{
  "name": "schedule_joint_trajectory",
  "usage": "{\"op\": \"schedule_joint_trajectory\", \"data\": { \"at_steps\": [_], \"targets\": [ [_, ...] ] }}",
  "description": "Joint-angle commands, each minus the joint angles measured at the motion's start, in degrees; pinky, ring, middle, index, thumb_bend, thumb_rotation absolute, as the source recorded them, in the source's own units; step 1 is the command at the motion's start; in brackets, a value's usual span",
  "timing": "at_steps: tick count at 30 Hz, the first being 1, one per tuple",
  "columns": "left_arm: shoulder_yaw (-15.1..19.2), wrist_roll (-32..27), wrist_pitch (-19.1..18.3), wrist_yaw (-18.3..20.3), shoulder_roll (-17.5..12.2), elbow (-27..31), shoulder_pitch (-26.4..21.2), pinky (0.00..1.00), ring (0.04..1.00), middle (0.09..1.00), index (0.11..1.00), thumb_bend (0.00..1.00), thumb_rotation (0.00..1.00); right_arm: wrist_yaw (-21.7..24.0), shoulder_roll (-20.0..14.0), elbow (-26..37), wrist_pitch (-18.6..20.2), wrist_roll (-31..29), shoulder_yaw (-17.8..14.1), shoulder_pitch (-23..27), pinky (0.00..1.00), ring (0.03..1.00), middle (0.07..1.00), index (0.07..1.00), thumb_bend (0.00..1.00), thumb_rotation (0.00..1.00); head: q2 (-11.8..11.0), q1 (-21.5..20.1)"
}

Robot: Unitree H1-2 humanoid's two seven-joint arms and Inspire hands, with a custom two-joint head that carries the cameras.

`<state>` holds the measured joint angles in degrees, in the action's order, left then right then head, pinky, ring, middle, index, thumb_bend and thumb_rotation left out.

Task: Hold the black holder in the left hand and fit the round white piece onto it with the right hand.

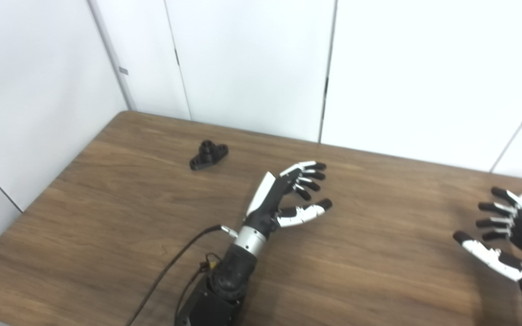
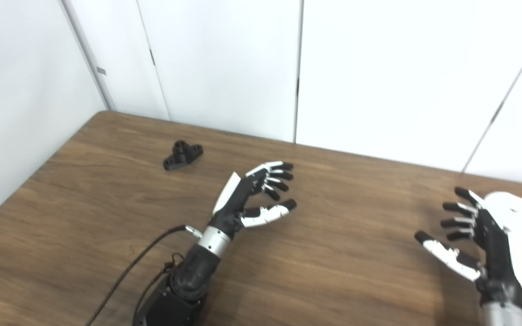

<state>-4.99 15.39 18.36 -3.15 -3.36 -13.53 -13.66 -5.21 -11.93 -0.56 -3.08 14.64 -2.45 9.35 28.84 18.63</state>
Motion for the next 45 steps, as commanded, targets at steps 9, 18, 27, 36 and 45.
{"op": "schedule_joint_trajectory", "data": {
  "at_steps": [9, 18, 27, 36, 45],
  "targets": [
    [-0.86, 0.41, 2.41, -1.78, 1.31, -2.18, -1.46, 0.52, 0.671, 0.753, 0.777, 0.62, 0.23, 0.31, -0.48, 2.99, 0.65, -0.73, -0.88, 1.39, 0.49, 0.599, 0.718, 0.83, 0.56, 0.08, -1.82, 2.17],
    [-0.39, 2.3, 1.23, -3.16, 1.16, -0.62, -1.4, 0.52, 0.664, 0.735, 0.739, 0.64, 0.18, 0.0, -0.68, 4.88, 2.48, 1.69, -0.9, 0.84, 0.46, 0.58, 0.702, 0.82, 0.59, 0.19, -1.59, 2.21],
    [0.67, 3.09, 1.99, -3.33, -1.97, 0.42, -2.77, 0.45, 0.559, 0.617, 0.631, 0.7, 0.01, 0.6, -0.93, 6.56, 3.9, 1.88, -1.17, 0.38, 0.45, 0.571, 0.694, 0.809, 0.58, 0.2, -1.37, 2.56],
    [2.35, 2.49, 0.29, -2.59, -6.31, 1.75, -4.01, 0.48, 0.598, 0.641, 0.639, 0.77, 0.01, 1.17, -1.31, 8.62, 5.74, 1.49, -1.64, -0.05, 0.45, 0.575, 0.692, 0.8, 0.58, 0.15, -1.12, 2.77],
    [3.67, 5.61, 0.91, -3.79, -10.62, 3.17, -4.6, 0.53, 0.695, 0.731, 0.675, 0.77, 0.09, 2.0, -1.57, 9.93, 7.95, 1.72, -1.64, 0.09, 0.47, 0.587, 0.702, 0.802, 0.57, 0.15, -1.01, 3.22]
  ]
}}
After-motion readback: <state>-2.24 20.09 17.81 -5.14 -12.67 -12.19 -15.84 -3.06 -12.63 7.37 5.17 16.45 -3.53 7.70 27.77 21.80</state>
